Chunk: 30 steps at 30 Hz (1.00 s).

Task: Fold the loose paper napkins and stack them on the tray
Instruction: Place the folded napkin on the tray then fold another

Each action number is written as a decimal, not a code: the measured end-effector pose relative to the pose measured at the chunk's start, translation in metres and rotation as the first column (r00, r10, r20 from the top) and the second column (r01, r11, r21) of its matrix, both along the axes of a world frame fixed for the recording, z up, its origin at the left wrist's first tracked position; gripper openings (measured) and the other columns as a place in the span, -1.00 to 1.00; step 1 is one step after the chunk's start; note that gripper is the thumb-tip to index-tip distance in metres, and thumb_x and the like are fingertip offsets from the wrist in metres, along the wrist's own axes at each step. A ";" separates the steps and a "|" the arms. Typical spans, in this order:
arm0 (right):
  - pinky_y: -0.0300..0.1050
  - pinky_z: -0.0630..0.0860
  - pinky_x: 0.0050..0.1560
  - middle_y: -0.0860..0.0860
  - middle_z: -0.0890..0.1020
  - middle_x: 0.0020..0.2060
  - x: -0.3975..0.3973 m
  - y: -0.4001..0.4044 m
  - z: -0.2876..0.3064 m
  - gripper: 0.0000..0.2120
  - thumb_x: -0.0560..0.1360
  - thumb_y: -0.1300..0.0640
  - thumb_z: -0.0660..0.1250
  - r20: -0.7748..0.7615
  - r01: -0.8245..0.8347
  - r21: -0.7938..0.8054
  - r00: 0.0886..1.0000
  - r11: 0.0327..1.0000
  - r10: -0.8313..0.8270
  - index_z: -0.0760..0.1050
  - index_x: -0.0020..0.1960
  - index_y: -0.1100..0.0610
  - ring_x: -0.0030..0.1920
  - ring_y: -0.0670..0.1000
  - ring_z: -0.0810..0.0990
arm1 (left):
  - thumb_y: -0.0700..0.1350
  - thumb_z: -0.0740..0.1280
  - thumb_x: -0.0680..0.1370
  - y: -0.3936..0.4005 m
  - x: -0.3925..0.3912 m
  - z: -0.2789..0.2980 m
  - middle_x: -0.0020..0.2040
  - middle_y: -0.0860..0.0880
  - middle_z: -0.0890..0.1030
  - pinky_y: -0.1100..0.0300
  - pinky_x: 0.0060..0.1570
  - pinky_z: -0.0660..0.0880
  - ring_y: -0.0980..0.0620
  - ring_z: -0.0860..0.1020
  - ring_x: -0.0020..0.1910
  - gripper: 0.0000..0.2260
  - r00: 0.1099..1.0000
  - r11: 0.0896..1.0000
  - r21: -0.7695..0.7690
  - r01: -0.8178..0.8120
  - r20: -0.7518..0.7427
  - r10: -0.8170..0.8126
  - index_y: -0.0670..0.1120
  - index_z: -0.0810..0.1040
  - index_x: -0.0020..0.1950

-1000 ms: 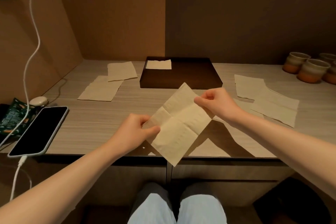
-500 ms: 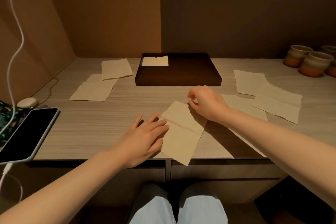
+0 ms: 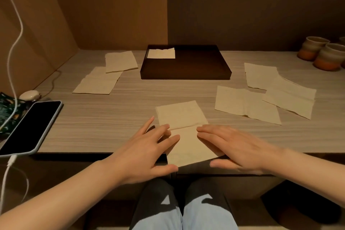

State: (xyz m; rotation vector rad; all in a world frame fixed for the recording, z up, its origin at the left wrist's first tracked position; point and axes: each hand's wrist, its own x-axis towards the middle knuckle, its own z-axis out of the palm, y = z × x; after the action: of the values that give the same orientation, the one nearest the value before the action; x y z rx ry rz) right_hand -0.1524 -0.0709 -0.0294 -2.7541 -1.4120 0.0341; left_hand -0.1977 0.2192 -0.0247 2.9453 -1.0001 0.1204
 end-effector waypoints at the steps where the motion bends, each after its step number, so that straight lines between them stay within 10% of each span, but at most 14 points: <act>1: -0.12 0.17 0.44 0.03 0.28 0.50 -0.003 -0.004 0.000 -0.29 0.57 -0.35 0.05 0.004 -0.020 -0.003 1.000 1.000 0.020 0.19 0.53 0.10 0.49 -0.02 0.22 | 0.39 0.07 0.51 0.002 -0.001 -0.002 0.38 -0.04 0.40 0.08 0.44 -0.28 0.04 0.20 0.46 -0.34 0.999 0.999 0.031 0.018 0.030 -0.018 0.06 0.21 0.51; 9: -0.13 0.11 0.47 0.03 0.27 0.50 -0.008 -0.013 0.002 -0.31 0.55 -0.20 0.21 0.093 -0.063 -0.018 0.994 0.998 0.064 0.11 0.56 0.09 0.50 -0.03 0.20 | 0.10 0.38 0.47 0.017 0.007 -0.011 0.46 -0.01 0.31 0.00 0.45 0.01 0.02 0.18 0.48 -0.28 0.985 0.982 0.098 0.159 0.056 -0.165 0.05 0.13 0.54; 17: -0.14 0.51 0.20 0.11 0.56 0.24 -0.002 -0.003 -0.002 -0.58 0.55 0.05 0.16 0.161 -0.134 0.129 0.980 0.982 0.113 0.45 0.34 0.20 0.22 0.03 0.51 | 0.01 0.33 0.47 0.021 0.012 -0.018 0.42 0.01 0.40 -0.04 0.40 0.26 0.10 0.32 0.41 -0.47 0.989 0.983 -0.110 0.149 0.045 -0.144 -0.01 0.35 0.43; 24: -0.21 0.56 0.10 0.00 0.61 0.14 0.002 0.000 -0.003 -0.57 0.43 0.22 0.41 0.001 -0.020 0.322 1.000 0.946 0.021 0.47 0.29 0.11 0.14 -0.08 0.56 | 0.16 0.22 0.53 0.012 0.011 -0.010 0.25 0.22 0.48 0.34 0.41 0.10 0.37 0.31 0.29 -0.58 0.998 0.905 -0.423 -0.038 -0.056 0.015 0.12 0.37 0.37; 30: -0.38 0.50 0.04 -0.17 0.63 0.02 0.005 0.014 0.000 -0.70 0.50 0.11 0.39 -0.334 0.358 0.527 0.921 0.771 -0.199 0.51 0.22 -0.02 0.06 -0.26 0.56 | -0.01 0.41 0.47 0.001 0.018 -0.009 0.08 0.15 0.57 0.28 0.12 0.46 0.27 0.51 0.09 -0.63 0.954 0.724 -0.624 -0.295 -0.230 0.190 0.14 0.49 0.27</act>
State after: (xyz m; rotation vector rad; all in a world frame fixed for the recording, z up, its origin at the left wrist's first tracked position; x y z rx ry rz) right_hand -0.1475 -0.0568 -0.0297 -2.2988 -0.7564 -0.0408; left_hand -0.1798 0.2204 -0.0334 2.3583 -0.4093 0.2015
